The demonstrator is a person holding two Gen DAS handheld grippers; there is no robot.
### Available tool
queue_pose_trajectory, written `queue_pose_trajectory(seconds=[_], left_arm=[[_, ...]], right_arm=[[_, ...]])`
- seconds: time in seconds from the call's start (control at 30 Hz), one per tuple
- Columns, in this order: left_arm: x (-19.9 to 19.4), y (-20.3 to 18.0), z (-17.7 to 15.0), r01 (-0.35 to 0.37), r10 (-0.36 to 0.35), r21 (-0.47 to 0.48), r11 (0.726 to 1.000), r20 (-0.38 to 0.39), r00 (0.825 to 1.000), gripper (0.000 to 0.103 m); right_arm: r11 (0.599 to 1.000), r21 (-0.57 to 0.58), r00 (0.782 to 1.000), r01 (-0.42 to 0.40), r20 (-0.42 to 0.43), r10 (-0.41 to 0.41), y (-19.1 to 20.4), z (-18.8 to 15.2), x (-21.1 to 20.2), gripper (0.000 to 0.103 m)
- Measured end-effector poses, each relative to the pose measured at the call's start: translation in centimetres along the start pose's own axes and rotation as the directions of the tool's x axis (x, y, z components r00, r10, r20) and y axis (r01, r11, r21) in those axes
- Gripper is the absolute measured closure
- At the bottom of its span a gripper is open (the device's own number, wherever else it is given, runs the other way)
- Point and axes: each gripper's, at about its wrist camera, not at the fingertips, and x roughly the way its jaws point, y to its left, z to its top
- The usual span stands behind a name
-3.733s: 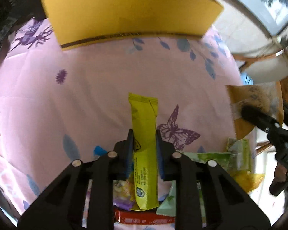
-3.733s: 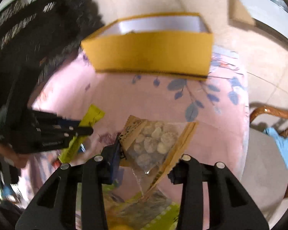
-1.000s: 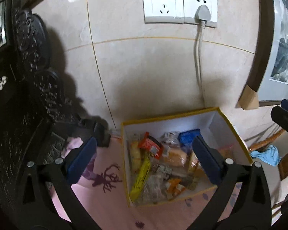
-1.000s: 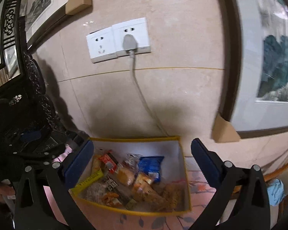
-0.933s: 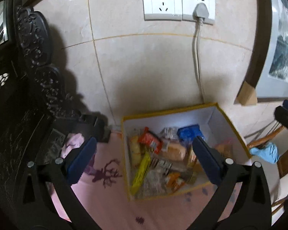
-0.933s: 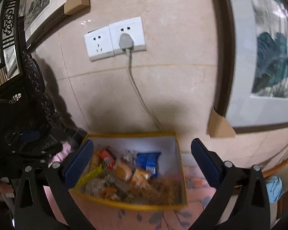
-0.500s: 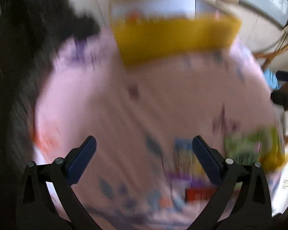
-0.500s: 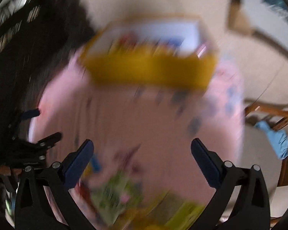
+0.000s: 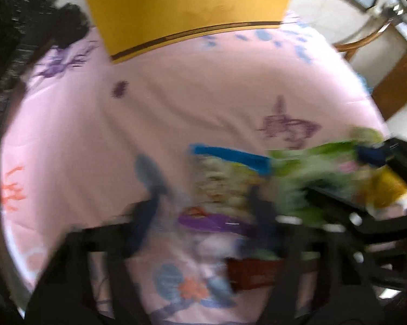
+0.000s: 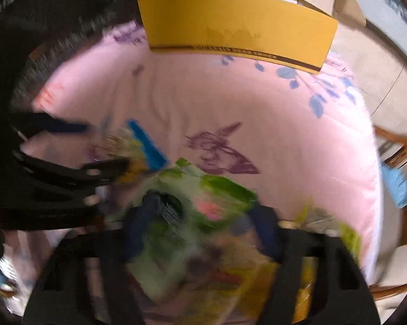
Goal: Organize snacks
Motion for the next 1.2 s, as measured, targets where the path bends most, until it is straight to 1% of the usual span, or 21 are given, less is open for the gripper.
queue_pose_trajectory(seconds=[0.07, 0.17, 0.27, 0.33, 0.37, 0.47, 0.57, 0.6, 0.63, 0.67, 0.7, 0.73, 0.8, 0.83, 0.9, 0.93, 1.0, 1.03, 1.07, 1.13, 1.2], left_arm=[[-0.4, -0.8, -0.4, -0.036, 0.035, 0.053, 0.998, 0.017, 0.999, 0.067], [-0.7, -0.4, -0.7, -0.017, 0.017, 0.015, 1.0, 0.017, 1.0, 0.071], [-1.7, 0.8, -0.8, 0.086, -0.084, -0.066, 0.994, 0.025, 0.996, 0.084], [-2.6, 1.3, -0.9, 0.157, -0.153, -0.095, 0.983, 0.048, 0.987, 0.093], [-3.3, 1.5, -1.0, 0.189, -0.184, -0.106, 0.976, 0.062, 0.981, 0.094], [-5.1, 2.1, -1.0, 0.244, -0.23, -0.128, 0.961, 0.115, 0.966, 0.095], [-5.3, 2.5, -1.0, 0.165, -0.15, -0.129, 0.978, 0.119, 0.981, 0.094], [-4.8, 2.5, -1.1, 0.154, -0.141, -0.125, 0.98, 0.102, 0.985, 0.085], [-4.3, 2.4, -1.1, 0.129, -0.12, -0.116, 0.985, 0.083, 0.989, 0.069], [-3.4, 2.0, -1.2, 0.051, -0.047, -0.094, 0.994, 0.043, 0.998, 0.01], [-2.7, 1.7, -1.4, -0.047, 0.048, -0.074, 0.996, 0.009, 0.999, 0.003], [-2.0, 1.2, -1.7, -0.125, 0.125, -0.048, 0.991, 0.005, 0.992, 0.003], [-1.3, 0.3, -2.0, -0.099, 0.099, -0.013, 0.995, -0.004, 0.995, 0.005], [-0.6, -0.3, -2.0, -0.163, 0.163, -0.002, 0.987, -0.019, 0.986, 0.004], [0.9, -1.0, -1.6, -0.3, 0.301, 0.031, 0.953, -0.048, 0.952, 0.002], [0.4, -1.0, -1.6, -0.309, 0.309, 0.007, 0.951, 0.009, 0.951, 0.002], [0.9, -0.4, -1.2, -0.32, 0.319, -0.06, 0.945, -0.029, 0.947, 0.002], [0.7, -0.2, -1.2, -0.307, 0.307, -0.101, 0.946, -0.016, 0.951, 0.002], [0.7, -0.1, -1.2, -0.279, 0.282, -0.116, 0.953, 0.012, 0.959, 0.003], [0.9, 0.0, -1.0, -0.21, 0.216, -0.142, 0.967, 0.025, 0.976, 0.02], [0.7, 0.4, -0.6, -0.102, 0.104, -0.174, 0.98, 0.004, 0.995, 0.068]], right_arm=[[0.999, 0.04, 1.0, -0.021, -0.01, 0.022, 0.0, 0.3, -0.5, 0.061], [0.996, 0.077, 0.998, -0.042, -0.043, 0.045, -0.3, 0.7, -0.8, 0.068], [0.979, 0.171, 0.993, -0.107, -0.034, 0.114, -1.3, 0.9, -2.1, 0.08], [0.952, 0.231, 0.978, -0.202, -0.003, 0.208, -1.9, 1.0, -3.7, 0.089], [0.945, 0.245, 0.975, -0.219, 0.017, 0.222, -2.1, 1.0, -4.5, 0.096], [0.962, 0.202, 0.982, -0.186, 0.083, 0.172, -2.2, 1.6, -7.2, 0.097], [0.97, 0.186, 0.987, -0.158, 0.066, 0.148, -2.6, 1.4, -7.4, 0.086], [0.972, 0.199, 0.992, -0.126, 0.049, 0.119, -3.0, 1.0, -6.9, 0.08], [0.978, 0.195, 0.997, -0.078, 0.03, 0.074, -3.0, 0.7, -6.4, 0.037], [0.984, 0.178, 1.0, 0.011, -0.007, -0.01, -2.8, 0.3, -5.8, 0.001], [0.977, 0.156, 0.989, 0.144, -0.049, -0.138, -2.1, -0.2, -4.8, 0.001], [0.975, 0.152, 0.986, 0.162, -0.048, -0.156, -1.5, -0.6, -4.5, 0.001], [0.972, 0.156, 0.984, 0.175, -0.047, -0.17, -0.5, -0.9, -3.2, 0.001], [0.955, 0.125, 0.963, 0.269, -0.052, -0.264, 0.5, -0.9, -2.3, 0.001], [0.931, 0.081, 0.934, 0.356, -0.066, -0.352, 1.4, -1.2, -0.6, 0.001], [0.916, 0.081, 0.919, 0.394, -0.055, -0.391, 1.3, -1.3, -0.1, 0.001], [0.929, 0.141, 0.939, 0.343, -0.037, -0.341, 0.0, -1.6, 0.2, 0.001], [0.933, 0.154, 0.945, 0.326, -0.055, -0.321, -0.5, -1.6, 0.5, 0.005], [0.939, 0.156, 0.951, 0.308, -0.061, -0.302, -0.7, -1.4, 0.5, 0.024], [0.963, 0.097, 0.967, 0.253, -0.04, -0.25, 0.2, -0.8, 0.4, 0.057], [0.962, 0.045, 0.962, 0.271, -0.045, -0.269, 1.4, -0.4, 0.3, 0.064]])
